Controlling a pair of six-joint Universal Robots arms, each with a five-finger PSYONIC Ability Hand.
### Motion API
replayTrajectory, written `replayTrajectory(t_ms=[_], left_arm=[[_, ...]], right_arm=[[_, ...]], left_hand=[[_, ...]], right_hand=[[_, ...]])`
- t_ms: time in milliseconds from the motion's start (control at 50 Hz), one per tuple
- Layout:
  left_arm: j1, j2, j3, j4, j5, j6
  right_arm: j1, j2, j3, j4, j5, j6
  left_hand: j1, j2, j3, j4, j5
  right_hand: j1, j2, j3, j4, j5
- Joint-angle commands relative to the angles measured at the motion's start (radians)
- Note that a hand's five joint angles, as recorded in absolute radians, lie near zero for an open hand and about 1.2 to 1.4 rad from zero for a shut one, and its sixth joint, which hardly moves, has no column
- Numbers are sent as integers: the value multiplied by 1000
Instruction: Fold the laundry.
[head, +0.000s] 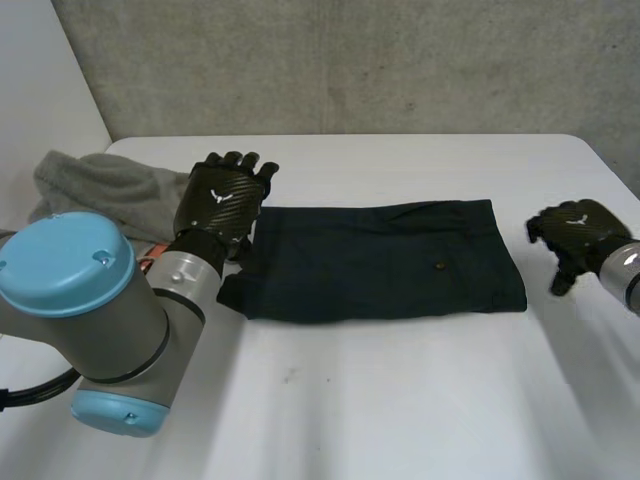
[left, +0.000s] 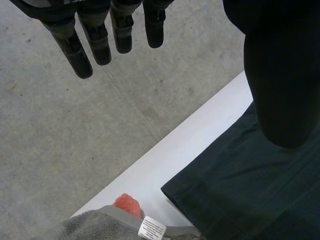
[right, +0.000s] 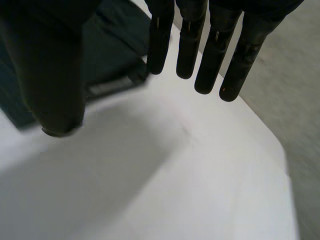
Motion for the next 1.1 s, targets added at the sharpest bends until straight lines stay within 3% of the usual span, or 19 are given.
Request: replayTrajectory(t_ms=[20, 320, 400, 460, 600, 720, 860, 940, 1100], left_arm=[[-3, -3, -17, -1, 0, -10], [2, -3, -28, -1, 3, -12], [3, -6, -30, -1, 4, -12], [5, -9, -30, -1, 4, -12], [5, -12, -31, -1, 3, -12], [2, 2, -31, -1, 3, -10], [3, 48, -40, -4, 3, -10], [3, 54, -39, -1, 1, -10], [9, 54, -31, -1, -6, -10]], right_arm=[[36, 24, 12, -6, -103, 133], [71, 167, -37, -50, -86, 113], [71, 188, -50, -70, -58, 112], [71, 200, -61, -87, -38, 102], [59, 176, -64, -78, 21, 79], [50, 75, -52, -63, 35, 58], [-19, -4, -70, 14, 95, -131], [28, -22, -92, 11, 97, -230], [319, -31, -162, -61, 74, -256]], left_hand=[[-13, -26, -34, -27, -45], [-13, -26, -34, -27, -45], [-13, -26, -34, -27, -45], [-13, -26, -34, -27, -45], [-13, -26, -34, -27, -45], [-13, -26, -34, -27, -45], [-13, -26, -34, -27, -45], [-13, -26, -34, -27, -45], [-13, -26, -34, -27, -45]], right_hand=[[84, 23, 24, 25, 26], [149, 87, 88, 89, 90], [404, 342, 343, 344, 345], [914, 852, 853, 854, 855], [923, 862, 862, 863, 864], [923, 862, 862, 863, 864], [923, 862, 862, 863, 864], [923, 862, 862, 863, 864], [923, 862, 862, 863, 864]])
